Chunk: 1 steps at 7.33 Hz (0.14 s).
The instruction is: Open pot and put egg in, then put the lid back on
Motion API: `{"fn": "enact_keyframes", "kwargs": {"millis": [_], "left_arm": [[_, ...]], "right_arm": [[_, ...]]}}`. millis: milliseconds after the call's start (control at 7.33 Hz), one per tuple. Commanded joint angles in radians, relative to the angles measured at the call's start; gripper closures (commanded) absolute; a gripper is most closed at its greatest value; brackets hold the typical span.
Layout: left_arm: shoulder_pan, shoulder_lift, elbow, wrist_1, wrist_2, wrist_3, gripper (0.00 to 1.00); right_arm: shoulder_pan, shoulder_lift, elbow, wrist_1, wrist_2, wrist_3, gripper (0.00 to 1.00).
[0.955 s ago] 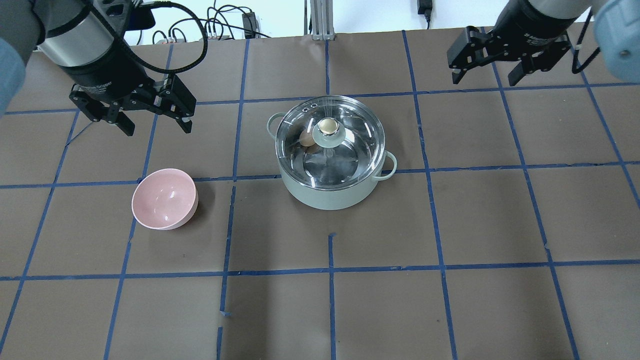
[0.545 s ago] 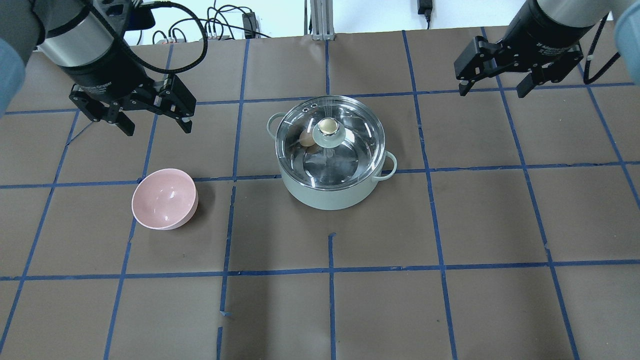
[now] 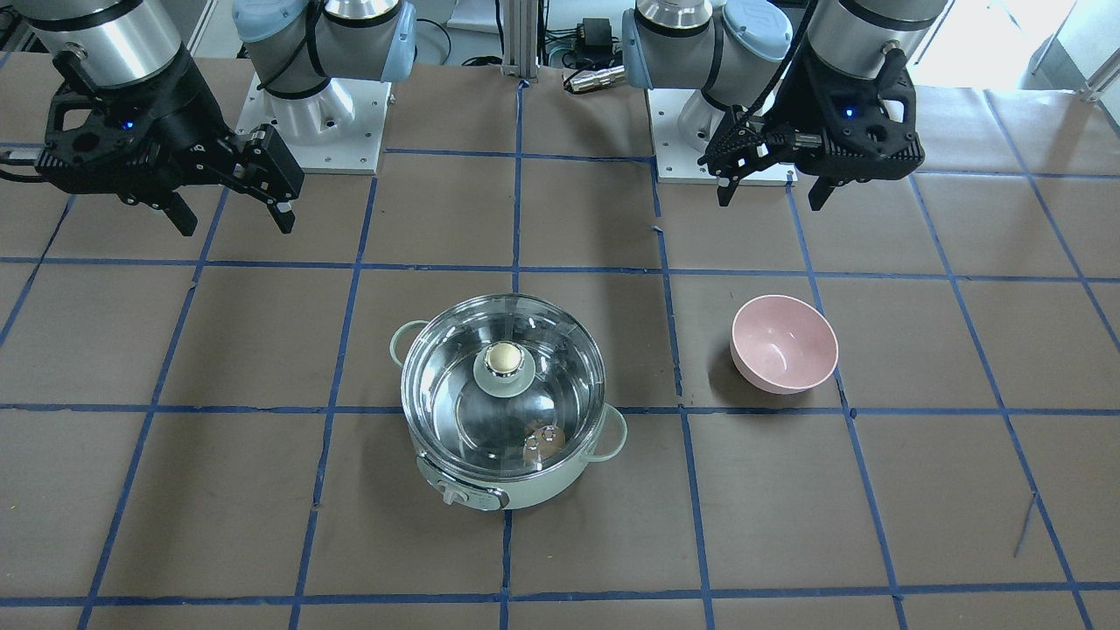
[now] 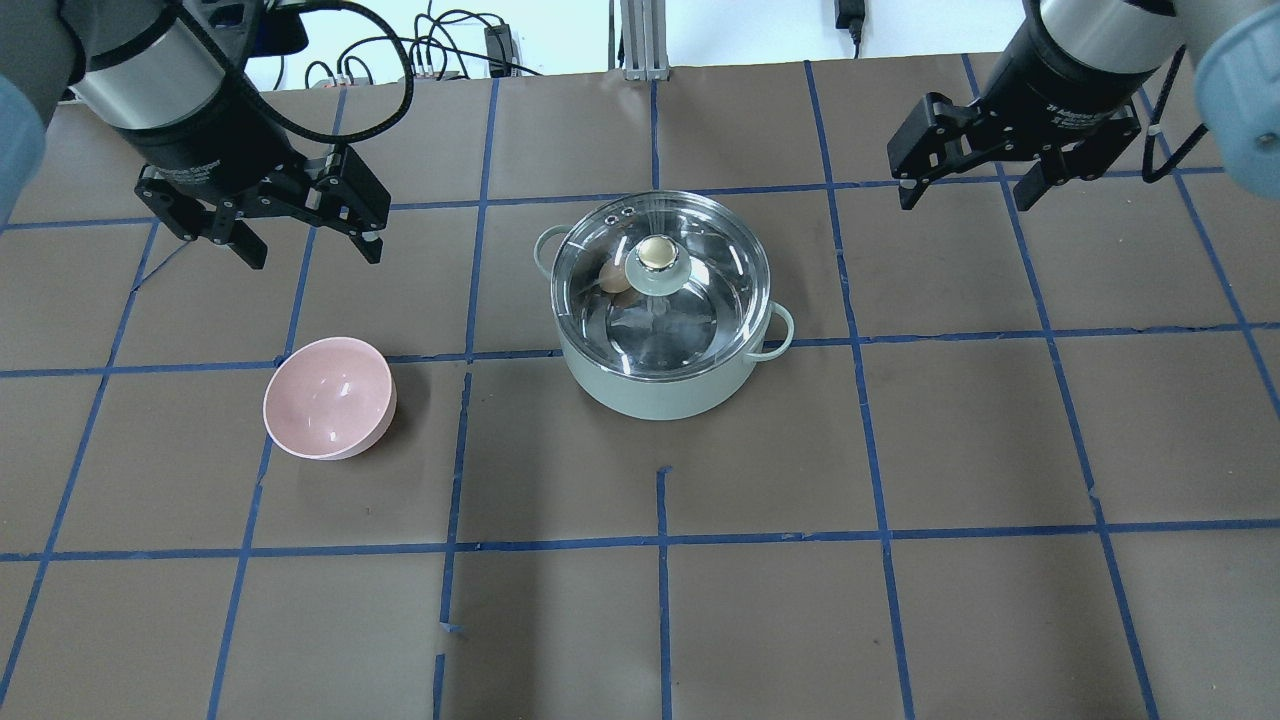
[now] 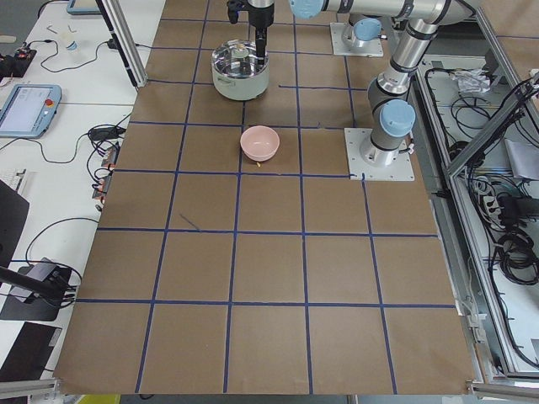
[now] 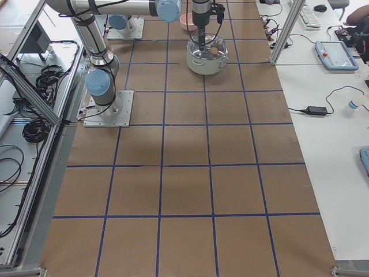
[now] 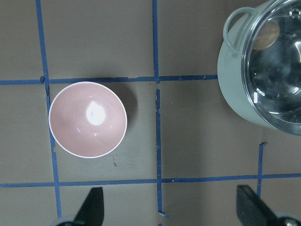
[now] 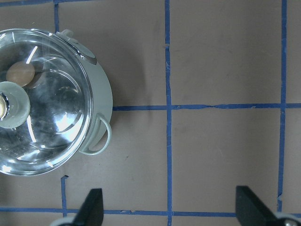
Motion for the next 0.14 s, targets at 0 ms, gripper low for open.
{"fn": "enact_keyframes", "kwargs": {"millis": [0], "left_arm": [[-0.013, -0.004, 0.013, -0.020, 0.004, -0.004, 0.00]], "right_arm": [[0.002, 0.002, 0.002, 0.000, -0.001, 0.000, 0.00]]}}
